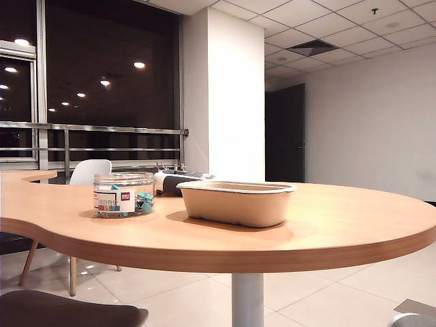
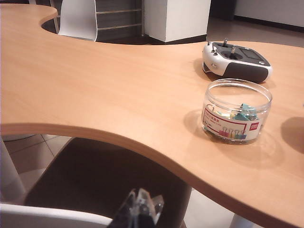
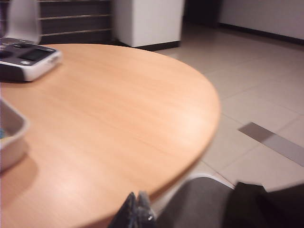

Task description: Pick up the box filled with clips, pour some clips from it into the rectangular paper box, and then put the clip box back on the table.

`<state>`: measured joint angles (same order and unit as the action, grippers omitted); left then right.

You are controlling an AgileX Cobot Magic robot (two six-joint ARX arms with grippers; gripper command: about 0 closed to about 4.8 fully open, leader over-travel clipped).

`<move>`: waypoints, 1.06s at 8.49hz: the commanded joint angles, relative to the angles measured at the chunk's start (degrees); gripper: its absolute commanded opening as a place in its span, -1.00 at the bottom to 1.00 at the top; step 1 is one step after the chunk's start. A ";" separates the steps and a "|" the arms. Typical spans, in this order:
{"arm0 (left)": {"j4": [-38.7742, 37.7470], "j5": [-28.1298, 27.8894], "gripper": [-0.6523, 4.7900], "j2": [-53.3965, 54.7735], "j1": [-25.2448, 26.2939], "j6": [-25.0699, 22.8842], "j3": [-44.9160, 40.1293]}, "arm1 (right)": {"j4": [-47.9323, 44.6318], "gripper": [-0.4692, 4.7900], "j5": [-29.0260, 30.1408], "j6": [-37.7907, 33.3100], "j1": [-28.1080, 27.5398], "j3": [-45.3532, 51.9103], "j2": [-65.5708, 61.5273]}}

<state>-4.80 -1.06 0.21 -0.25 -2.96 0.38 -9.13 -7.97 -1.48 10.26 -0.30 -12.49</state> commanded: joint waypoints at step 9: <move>0.61 -0.02 -0.78 -0.04 0.07 -0.02 0.02 | 14.62 -0.82 0.55 -0.24 -2.32 -0.17 12.41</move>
<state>-4.62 -1.06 0.21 -0.25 -2.96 0.38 6.09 -7.49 -1.63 7.90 -0.36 -0.16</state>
